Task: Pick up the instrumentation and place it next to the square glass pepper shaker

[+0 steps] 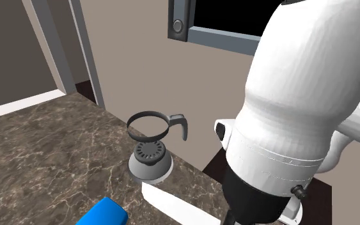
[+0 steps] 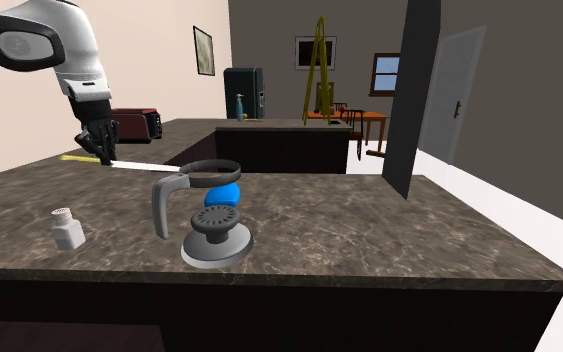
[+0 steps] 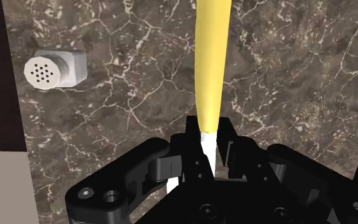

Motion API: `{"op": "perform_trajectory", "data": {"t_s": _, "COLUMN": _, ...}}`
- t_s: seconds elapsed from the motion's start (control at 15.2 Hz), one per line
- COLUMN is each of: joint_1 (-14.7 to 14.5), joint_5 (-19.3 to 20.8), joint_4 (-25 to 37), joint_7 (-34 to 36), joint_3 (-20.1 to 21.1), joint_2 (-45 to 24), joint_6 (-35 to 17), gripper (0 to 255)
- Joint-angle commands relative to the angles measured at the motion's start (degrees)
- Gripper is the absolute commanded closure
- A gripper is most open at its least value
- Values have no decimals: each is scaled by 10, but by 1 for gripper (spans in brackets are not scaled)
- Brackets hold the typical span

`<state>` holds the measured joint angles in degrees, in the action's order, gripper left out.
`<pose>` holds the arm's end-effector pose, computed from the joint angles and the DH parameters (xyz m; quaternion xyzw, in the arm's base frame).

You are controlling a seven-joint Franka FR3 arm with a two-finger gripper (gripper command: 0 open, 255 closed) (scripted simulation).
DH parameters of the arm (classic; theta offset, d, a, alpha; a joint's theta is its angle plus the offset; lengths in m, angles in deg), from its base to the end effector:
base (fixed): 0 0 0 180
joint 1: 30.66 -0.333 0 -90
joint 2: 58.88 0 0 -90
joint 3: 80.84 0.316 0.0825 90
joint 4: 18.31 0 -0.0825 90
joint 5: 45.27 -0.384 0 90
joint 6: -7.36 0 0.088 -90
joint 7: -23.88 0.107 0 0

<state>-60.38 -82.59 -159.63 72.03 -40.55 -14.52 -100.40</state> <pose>0.0644 0.3843 0.4895 -0.9954 -0.0304 0.0374 0.0833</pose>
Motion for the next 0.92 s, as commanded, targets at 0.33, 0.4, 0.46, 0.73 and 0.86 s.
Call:
{"op": "perform_trajectory", "data": {"t_s": 0.33, "joint_1": -62, "joint_5": -49, "joint_4": -26, "joint_7": 68, "joint_3": 36, "joint_2": 66, "joint_6": 16, "gripper": 255}}
{"op": "perform_trajectory", "data": {"t_s": 0.4, "joint_1": -63, "joint_5": -52, "joint_4": -32, "joint_7": 66, "joint_3": 40, "joint_2": 65, "joint_6": 9, "gripper": 255}}
{"op": "perform_trajectory", "data": {"t_s": 0.46, "joint_1": -63, "joint_5": -56, "joint_4": -38, "joint_7": 65, "joint_3": 45, "joint_2": 64, "joint_6": 2, "gripper": 255}}
{"op": "perform_trajectory", "data": {"t_s": 0.73, "joint_1": -65, "joint_5": -73, "joint_4": -61, "joint_7": 58, "joint_3": 63, "joint_2": 59, "joint_6": -27, "gripper": 255}}
{"op": "perform_trajectory", "data": {"t_s": 0.86, "joint_1": -66, "joint_5": -81, "joint_4": -72, "joint_7": 54, "joint_3": 74, "joint_2": 55, "joint_6": -42, "gripper": 255}}
